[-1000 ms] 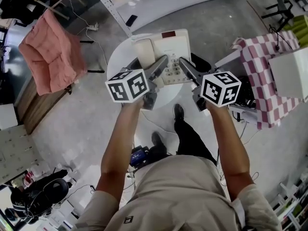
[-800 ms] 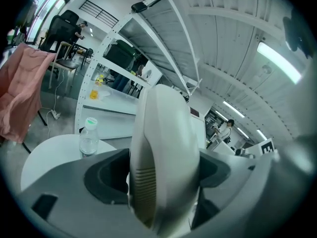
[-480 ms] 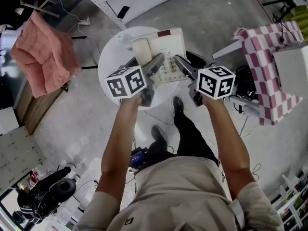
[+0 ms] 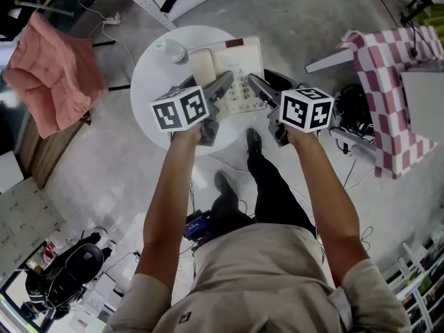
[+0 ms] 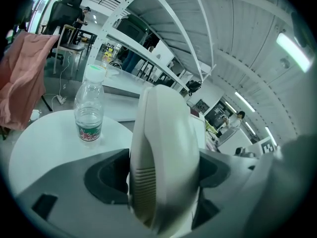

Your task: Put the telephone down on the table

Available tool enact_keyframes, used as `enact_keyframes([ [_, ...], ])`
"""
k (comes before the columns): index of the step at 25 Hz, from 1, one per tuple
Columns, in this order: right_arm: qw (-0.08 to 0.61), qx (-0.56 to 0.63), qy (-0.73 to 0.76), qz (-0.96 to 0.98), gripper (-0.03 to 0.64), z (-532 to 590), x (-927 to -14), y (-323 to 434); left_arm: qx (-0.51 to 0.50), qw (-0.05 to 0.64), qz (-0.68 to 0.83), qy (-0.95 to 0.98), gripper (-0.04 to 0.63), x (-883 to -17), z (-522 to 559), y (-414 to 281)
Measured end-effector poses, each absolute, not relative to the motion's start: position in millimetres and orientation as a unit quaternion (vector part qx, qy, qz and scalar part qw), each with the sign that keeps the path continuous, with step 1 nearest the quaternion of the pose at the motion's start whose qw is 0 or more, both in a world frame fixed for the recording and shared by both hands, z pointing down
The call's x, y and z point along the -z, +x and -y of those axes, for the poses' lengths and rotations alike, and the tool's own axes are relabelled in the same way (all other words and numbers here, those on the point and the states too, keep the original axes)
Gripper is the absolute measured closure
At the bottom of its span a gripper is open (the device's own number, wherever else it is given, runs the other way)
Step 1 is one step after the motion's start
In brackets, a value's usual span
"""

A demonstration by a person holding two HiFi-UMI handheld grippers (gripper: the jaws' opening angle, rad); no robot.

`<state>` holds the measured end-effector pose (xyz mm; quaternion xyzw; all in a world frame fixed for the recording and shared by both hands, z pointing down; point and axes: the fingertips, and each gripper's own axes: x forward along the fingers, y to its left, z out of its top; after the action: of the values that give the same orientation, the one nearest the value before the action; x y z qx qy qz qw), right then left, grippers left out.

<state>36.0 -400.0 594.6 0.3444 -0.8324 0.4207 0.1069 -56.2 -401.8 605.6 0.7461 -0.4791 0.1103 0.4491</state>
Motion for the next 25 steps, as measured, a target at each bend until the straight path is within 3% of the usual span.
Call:
enact_keyframes([
  [25,0.140,-0.475,0.342,0.799,0.454,415,-695,30,-0.154,0.489,0.471,0.718,0.219,-704,417,-62],
])
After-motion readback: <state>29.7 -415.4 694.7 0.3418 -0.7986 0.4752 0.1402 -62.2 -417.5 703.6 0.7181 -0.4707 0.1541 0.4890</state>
